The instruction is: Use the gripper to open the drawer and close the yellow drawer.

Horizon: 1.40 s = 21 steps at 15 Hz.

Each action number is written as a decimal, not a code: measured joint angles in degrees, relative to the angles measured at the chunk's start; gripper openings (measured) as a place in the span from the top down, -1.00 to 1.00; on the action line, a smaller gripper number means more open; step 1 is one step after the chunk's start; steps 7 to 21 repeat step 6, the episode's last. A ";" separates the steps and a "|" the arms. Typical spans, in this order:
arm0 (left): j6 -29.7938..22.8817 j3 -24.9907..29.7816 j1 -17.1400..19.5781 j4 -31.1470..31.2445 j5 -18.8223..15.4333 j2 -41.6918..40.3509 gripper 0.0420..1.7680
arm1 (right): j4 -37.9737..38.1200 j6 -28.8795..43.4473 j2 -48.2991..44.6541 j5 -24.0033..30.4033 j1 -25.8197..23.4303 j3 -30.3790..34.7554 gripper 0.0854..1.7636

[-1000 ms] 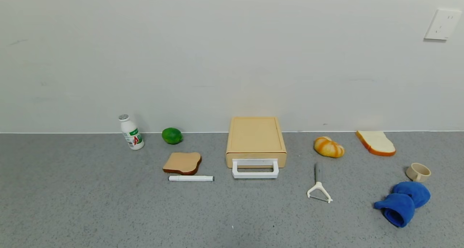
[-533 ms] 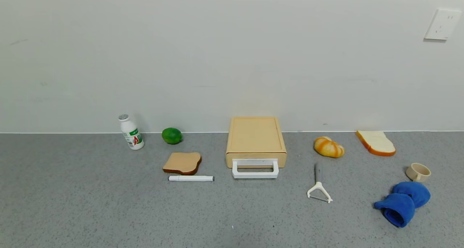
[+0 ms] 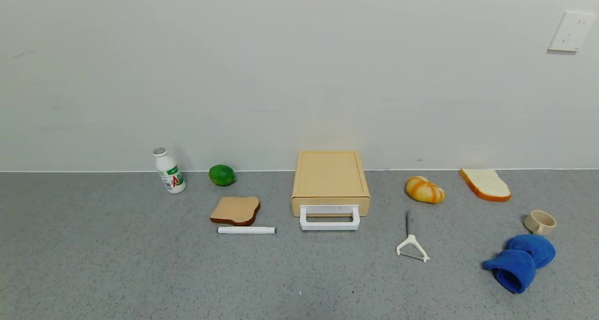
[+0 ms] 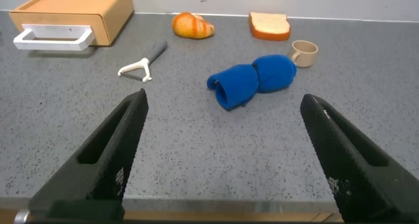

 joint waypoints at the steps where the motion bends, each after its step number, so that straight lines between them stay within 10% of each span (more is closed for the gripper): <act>1: -0.20 0.13 0.02 -0.05 0.26 0.00 -0.94 | 0.02 0.02 0.00 0.00 0.00 0.00 -0.94; 21: 2.67 1.96 0.00 -0.96 3.43 -0.02 -0.94 | 0.02 0.02 0.00 -0.02 0.00 0.00 -0.94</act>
